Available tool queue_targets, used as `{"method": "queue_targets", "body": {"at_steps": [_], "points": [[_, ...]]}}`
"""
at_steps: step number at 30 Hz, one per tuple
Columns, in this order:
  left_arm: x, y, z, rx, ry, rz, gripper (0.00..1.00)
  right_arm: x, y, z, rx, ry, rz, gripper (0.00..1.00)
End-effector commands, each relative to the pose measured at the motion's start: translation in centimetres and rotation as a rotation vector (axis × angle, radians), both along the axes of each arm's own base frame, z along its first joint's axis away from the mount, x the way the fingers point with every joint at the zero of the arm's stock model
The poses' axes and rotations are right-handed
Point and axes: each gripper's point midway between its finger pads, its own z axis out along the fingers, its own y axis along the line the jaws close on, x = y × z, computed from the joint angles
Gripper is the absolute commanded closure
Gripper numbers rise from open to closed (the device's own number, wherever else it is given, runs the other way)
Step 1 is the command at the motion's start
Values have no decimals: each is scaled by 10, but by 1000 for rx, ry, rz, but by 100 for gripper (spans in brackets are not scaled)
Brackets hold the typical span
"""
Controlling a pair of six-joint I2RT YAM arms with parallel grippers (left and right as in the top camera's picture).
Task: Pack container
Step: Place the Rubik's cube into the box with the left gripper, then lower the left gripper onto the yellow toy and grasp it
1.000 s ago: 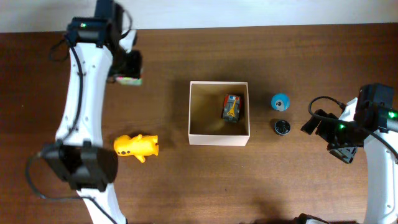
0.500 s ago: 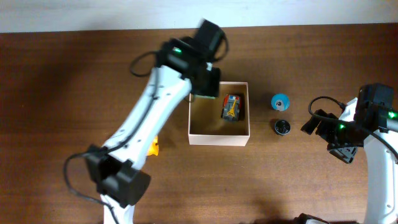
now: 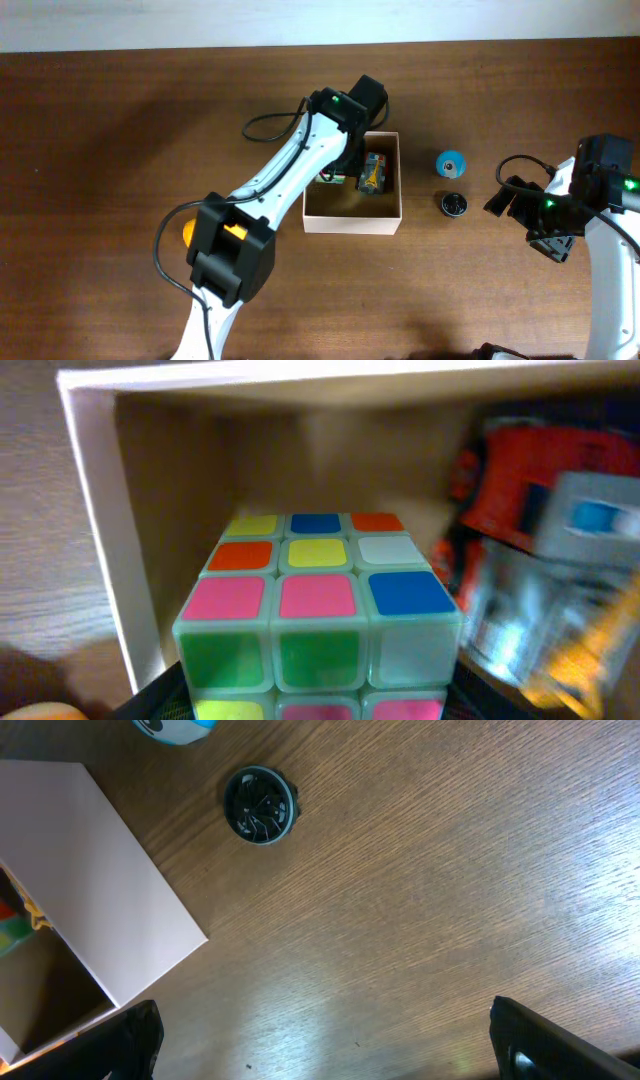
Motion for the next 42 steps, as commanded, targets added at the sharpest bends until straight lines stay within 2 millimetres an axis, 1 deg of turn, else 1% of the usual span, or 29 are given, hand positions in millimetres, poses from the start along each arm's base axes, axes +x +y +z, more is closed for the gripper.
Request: {"method": "queue_targets", "body": {"at_steps": [1,4,5,7,12,14,16,18,20,23,24,25,26,27,28,31,32,33,34,35,37,39,40,42], "points": [[14,16,-10,88,-44,13,48,2,-3,4,-10,-13,8,1],[14,16,-13,92,-40,9,40,2,-3,4,-10,-13,8,1],[15,15,-14,90,-42,9,34,2,-3,4,-10,-13,8,1],[16,15,-13,87,-47,9,28,2,-3,4,-10,-13,8,1],[15,15,-10,88,-44,9,27,1,-2,4,-9,-10,8,1],[14,15,-3,88,-39,8,27,1,-2,4,-9,-10,8,1],[13,16,9,85,-41,9,27,1,-2,4,-9,-10,8,1],[10,16,30,70,-46,8,27,1,-2,4,-9,-10,8,1],[7,18,61,50,-66,8,27,1,-2,4,-8,-9,8,1],[3,22,107,31,-121,-45,23,1,-2,4,-8,-10,8,1],[1,28,123,42,-147,-45,20,1,-2,4,-8,-9,8,1],[-2,35,135,57,-165,-40,17,1,-2,4,-8,-9,8,1],[-6,46,149,81,-180,-31,16,1,-2,4,-8,-9,8,1],[-8,52,160,89,-199,-62,15,1,-2,4,-8,-10,8,1],[-11,53,168,79,-202,-105,8,1,-2,4,-8,-10,8,1],[-17,67,196,55,-255,-123,8,1,-2,4,-8,-9,8,1],[-20,70,202,46,-261,-134,8,1,-2,4,-8,-9,8,1],[-24,74,207,35,-263,-142,7,1,-2,4,-8,-9,9,1],[-36,85,214,27,-254,-146,7,0,-2,4,-7,-6,9,1],[-43,94,214,40,-244,-140,7,0,-2,4,-7,-6,9,1],[-64,123,202,100,-188,-108,6,0,-2,4,-9,-7,15,1],[-84,150,179,130,-98,-27,5,-1,-2,4,-7,-4,16,1],[-94,160,161,128,-41,8,6,-1,-2,4,-7,-4,16,1],[-104,165,132,89,32,36,6,-1,-2,4,-8,-5,16,1]]}}
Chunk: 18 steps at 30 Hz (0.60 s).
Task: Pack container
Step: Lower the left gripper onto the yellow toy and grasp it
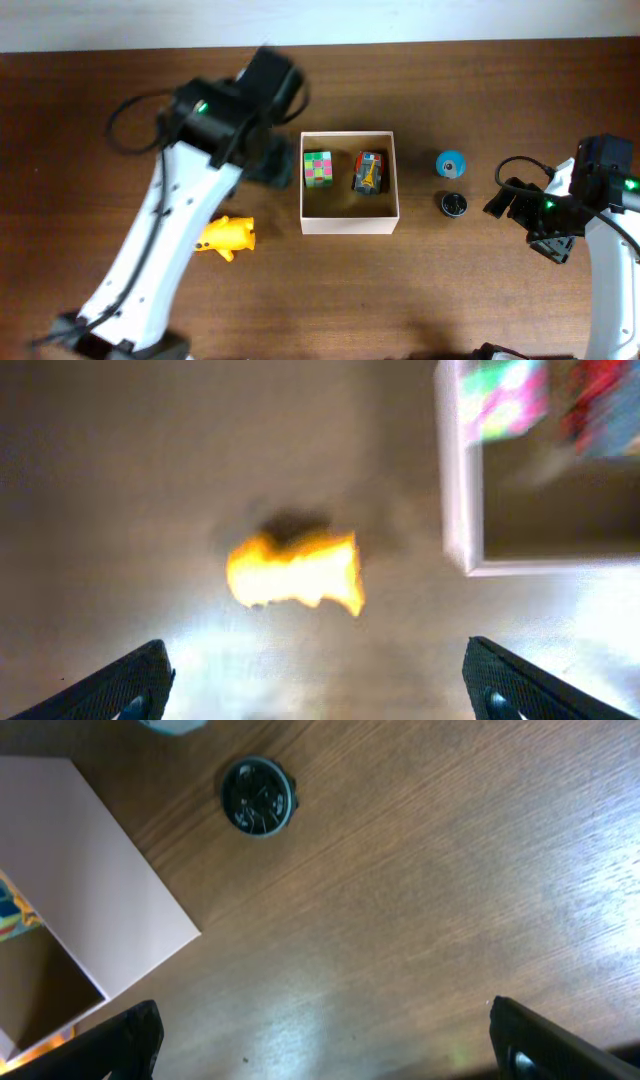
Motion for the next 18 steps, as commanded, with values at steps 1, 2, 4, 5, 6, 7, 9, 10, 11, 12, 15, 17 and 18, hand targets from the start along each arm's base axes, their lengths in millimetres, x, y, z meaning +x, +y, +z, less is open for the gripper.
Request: {"method": "queue_targets", "body": {"at_steps": [1,2,4,5,6,7,9,10,11,12,15,17,18], "points": [[-21,17,-64,-48,167,89,6,2,-3,4,-9,-15,4,1],[-22,15,-77,-73,183,95,6,3,-3,4,-10,-16,3,1],[-23,16,-105,-89,208,119,6,3,-3,4,-10,-18,3,1],[-24,19,-119,-85,219,141,5,3,-3,4,-10,-18,3,1],[-26,20,-134,-84,228,157,6,3,-3,4,-10,-18,3,1],[-27,22,-146,-82,235,167,5,3,-3,4,-11,-17,3,1],[-34,28,-173,-75,254,194,6,4,-3,4,-11,-21,3,1],[-37,31,-179,-72,261,208,6,4,-3,4,-11,-21,3,2],[-39,33,-184,-70,264,220,7,4,-3,4,-11,-20,3,1],[-39,35,-189,-67,262,224,7,4,-3,4,-11,-20,3,1],[-37,42,-203,-53,239,244,7,4,-3,4,-11,-20,3,1],[-36,46,-214,-53,223,253,7,4,-3,4,-11,-20,3,1],[-37,48,-221,-57,218,259,7,3,-3,4,-11,-20,3,1]]}}
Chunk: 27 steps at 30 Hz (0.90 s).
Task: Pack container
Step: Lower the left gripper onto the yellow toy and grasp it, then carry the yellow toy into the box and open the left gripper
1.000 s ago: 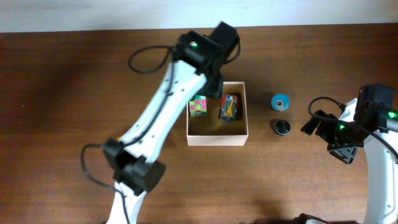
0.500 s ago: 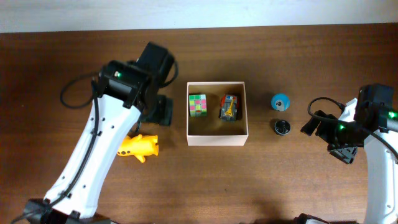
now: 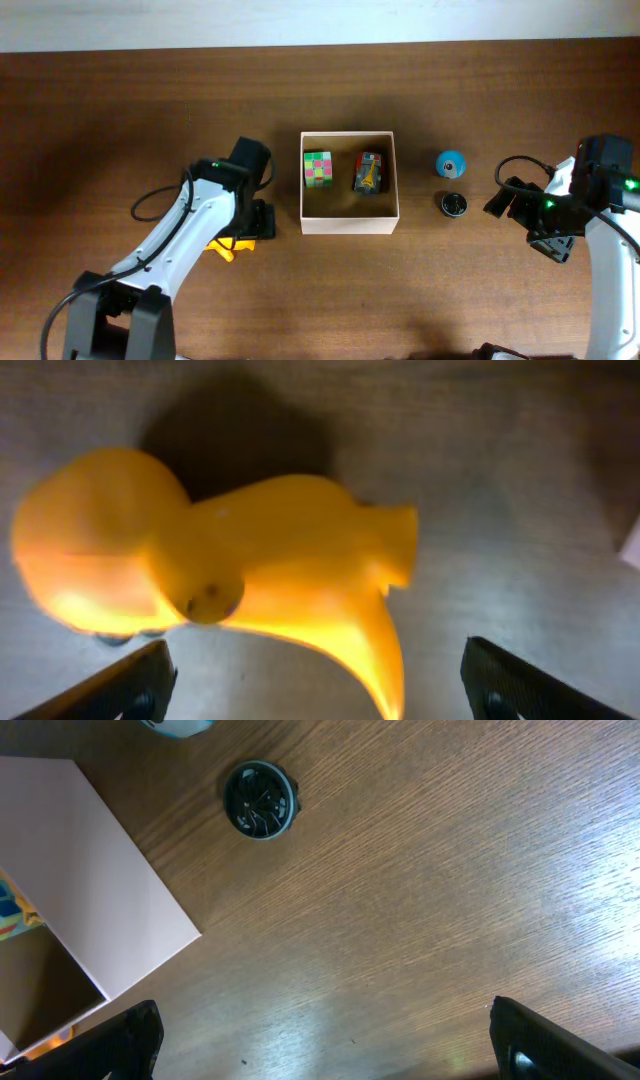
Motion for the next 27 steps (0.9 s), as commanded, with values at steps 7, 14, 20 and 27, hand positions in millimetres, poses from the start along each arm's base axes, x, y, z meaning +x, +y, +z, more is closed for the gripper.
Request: {"method": "queue_targets", "body": {"at_steps": [7,14,20,27], "points": [[2,13,-35,-15,-55,55,65,2,-3,3,-7,-12,-4,1],[13,4,5,-55,-73,28,98,1,-2,3,-5,-7,-4,1],[37,-17,115,-148,-231,2,98,1,-2,3,-5,-7,-4,1],[47,-105,206,-375,-441,-119,98,1,-2,3,-5,-7,-4,1]]}}
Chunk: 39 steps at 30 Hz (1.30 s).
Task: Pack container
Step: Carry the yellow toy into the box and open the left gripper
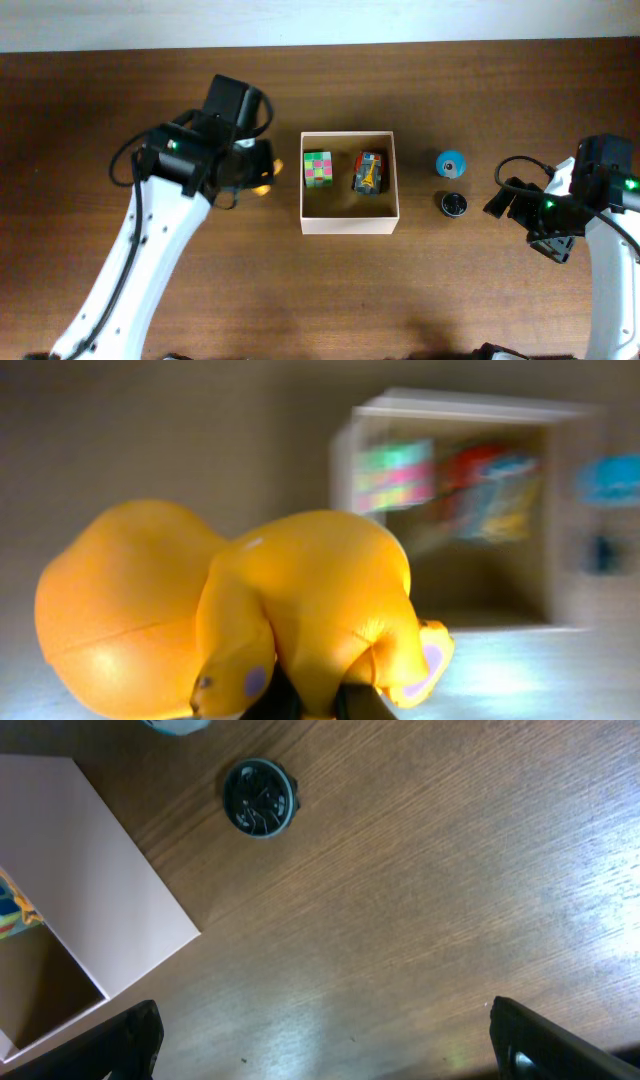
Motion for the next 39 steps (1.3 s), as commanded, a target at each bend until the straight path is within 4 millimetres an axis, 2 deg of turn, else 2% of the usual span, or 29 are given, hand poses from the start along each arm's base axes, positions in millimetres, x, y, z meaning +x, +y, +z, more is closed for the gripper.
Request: {"method": "queue_targets", "body": {"at_steps": [1,4,5,12,17,19,21,24,25,26,31,35,37,39], "points": [[-6,-55,24,-130,-62,-69,98,2,-3,3,-6,-10,-5,1],[-5,-86,16,-150,-63,-114,98,0,-2,3,-3,-3,-5,1],[-3,-100,4,-144,-40,-126,98,-1,-2,3,-2,0,-5,1],[6,-134,-84,-72,150,-62,98,-2,-1,3,0,4,-5,2],[10,-153,-132,-51,228,-85,98,-2,-1,3,0,4,-5,1],[7,-157,-142,-57,264,-93,91,-2,-1,3,0,5,-5,1],[5,-158,-144,-62,277,-97,77,-2,-1,3,0,6,-5,1],[5,-160,-143,-70,281,-100,55,-3,-1,3,1,7,-5,1],[5,-161,-141,-73,281,-102,51,-2,-1,3,1,7,-5,1],[5,-162,-137,-82,281,-107,50,-2,-1,3,1,7,-5,1],[23,-160,-66,-106,199,-156,50,-2,-1,3,1,5,-5,1],[34,-137,-3,-45,76,-151,47,-3,-1,3,1,7,-5,1],[34,-132,13,-32,45,-155,47,-3,-1,3,1,7,-5,1],[34,-130,15,-16,39,-169,47,-2,-1,3,1,6,-5,1]]}}
